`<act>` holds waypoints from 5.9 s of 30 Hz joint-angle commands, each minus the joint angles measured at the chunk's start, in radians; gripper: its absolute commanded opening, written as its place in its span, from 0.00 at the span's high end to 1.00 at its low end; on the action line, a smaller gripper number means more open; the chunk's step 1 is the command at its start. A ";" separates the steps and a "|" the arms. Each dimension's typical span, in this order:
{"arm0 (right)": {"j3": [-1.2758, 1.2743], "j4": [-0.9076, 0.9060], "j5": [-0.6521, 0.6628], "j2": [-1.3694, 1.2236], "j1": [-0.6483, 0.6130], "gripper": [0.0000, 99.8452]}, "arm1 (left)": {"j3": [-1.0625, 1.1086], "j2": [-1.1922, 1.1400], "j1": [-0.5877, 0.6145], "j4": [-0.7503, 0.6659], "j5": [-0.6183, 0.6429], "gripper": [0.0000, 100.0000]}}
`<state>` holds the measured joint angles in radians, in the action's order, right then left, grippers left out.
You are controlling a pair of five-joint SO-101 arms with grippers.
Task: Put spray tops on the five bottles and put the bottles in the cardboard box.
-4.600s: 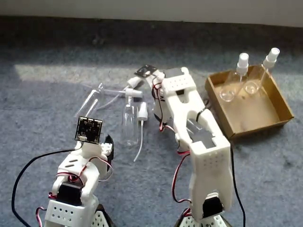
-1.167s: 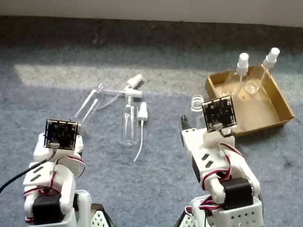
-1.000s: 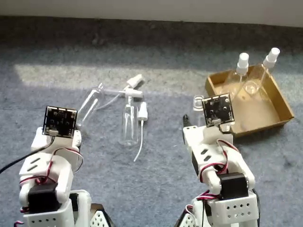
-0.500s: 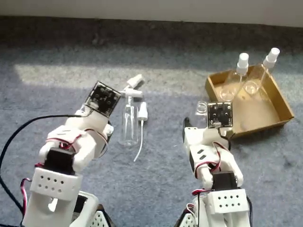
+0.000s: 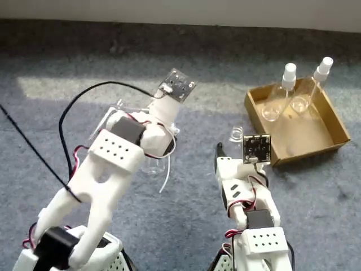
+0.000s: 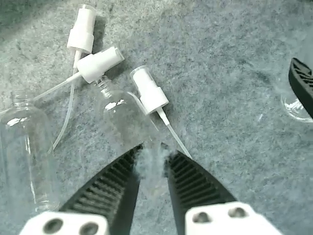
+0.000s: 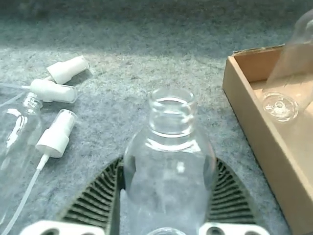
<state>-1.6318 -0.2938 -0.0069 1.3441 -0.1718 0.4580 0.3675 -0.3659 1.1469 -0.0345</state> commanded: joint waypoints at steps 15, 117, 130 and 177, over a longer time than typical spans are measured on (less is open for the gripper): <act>-0.048 0.082 -0.003 0.012 0.008 0.89 | -0.559 -0.720 -0.010 -0.006 0.112 0.85; -0.122 0.367 -0.002 0.012 -0.312 0.89 | -1.810 -0.490 -0.120 0.601 0.209 1.00; 0.039 0.188 -0.006 0.012 -0.272 0.89 | -1.804 -0.354 -0.208 0.603 0.212 1.00; -0.153 0.068 0.000 0.495 -0.369 0.89 | -1.897 -0.160 -0.289 0.623 0.103 1.00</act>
<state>-1.6686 -0.2539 -0.0084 1.8197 -0.5309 -1.4293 0.1834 -0.6391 1.7469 0.1112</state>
